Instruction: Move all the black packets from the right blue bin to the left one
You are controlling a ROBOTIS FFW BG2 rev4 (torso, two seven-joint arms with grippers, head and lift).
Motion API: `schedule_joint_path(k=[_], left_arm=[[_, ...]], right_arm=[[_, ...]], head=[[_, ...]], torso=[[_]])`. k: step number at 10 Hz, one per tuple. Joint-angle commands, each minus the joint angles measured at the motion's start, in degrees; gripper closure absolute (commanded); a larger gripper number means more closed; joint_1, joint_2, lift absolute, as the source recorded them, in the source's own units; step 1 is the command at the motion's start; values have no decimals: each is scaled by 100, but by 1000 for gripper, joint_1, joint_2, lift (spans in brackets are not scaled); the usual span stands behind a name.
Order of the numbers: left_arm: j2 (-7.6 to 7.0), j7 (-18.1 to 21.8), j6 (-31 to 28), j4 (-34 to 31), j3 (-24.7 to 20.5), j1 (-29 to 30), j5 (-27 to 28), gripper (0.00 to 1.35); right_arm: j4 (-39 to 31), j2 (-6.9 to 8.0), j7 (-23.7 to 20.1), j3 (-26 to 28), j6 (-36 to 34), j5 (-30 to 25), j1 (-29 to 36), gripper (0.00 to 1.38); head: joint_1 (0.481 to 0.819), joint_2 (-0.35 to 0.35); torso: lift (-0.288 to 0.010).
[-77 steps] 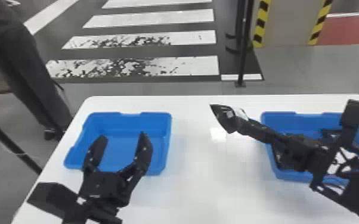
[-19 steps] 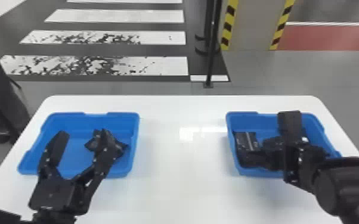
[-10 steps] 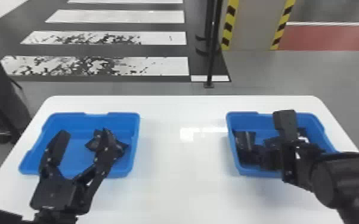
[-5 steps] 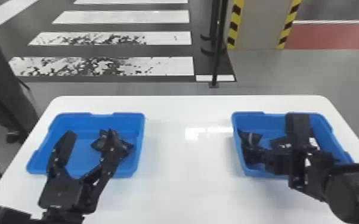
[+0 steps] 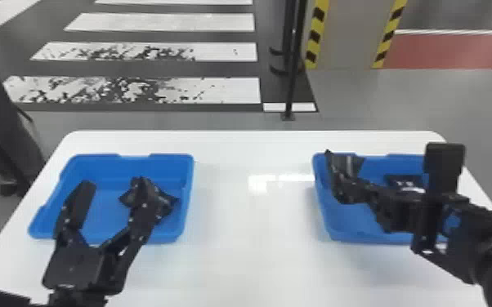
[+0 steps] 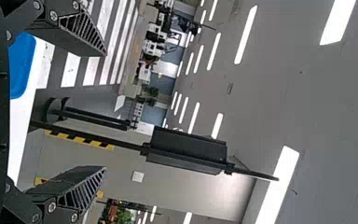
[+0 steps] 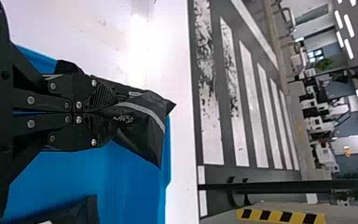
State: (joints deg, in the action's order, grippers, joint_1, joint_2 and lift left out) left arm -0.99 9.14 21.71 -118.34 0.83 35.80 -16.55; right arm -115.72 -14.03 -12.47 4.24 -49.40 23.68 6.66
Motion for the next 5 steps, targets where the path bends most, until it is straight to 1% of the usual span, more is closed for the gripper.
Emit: schedule_joint_path(k=[1,2,3,4,5], left_arm=[[-24,0,-89,1,77,-37,-105,177],[-42,35,-244,1,134,-79,-299,176],[-51,79,-187,-13,168,-135,-379,176],[-103,167,-384,-41,282,-248,-676,176],[-130,361,-736,-168,316,-417,-973,176]], right_arm=[[-64,-30,-362,113,342,317,-6,1144],[-50,-82,-872,90,553,362,-118,1144],[-78,-223,-1232,-219,750,511,-231,1145],[-163,-364,-1469,-584,848,614,-315,1144],[-177,-425,-1548,-904,904,831,-343,1144]], head=[[695,3],[695,14],[695,27],[695,54],[695,85]], torso=[[-140],[-140],[-140],[-140],[-140]])
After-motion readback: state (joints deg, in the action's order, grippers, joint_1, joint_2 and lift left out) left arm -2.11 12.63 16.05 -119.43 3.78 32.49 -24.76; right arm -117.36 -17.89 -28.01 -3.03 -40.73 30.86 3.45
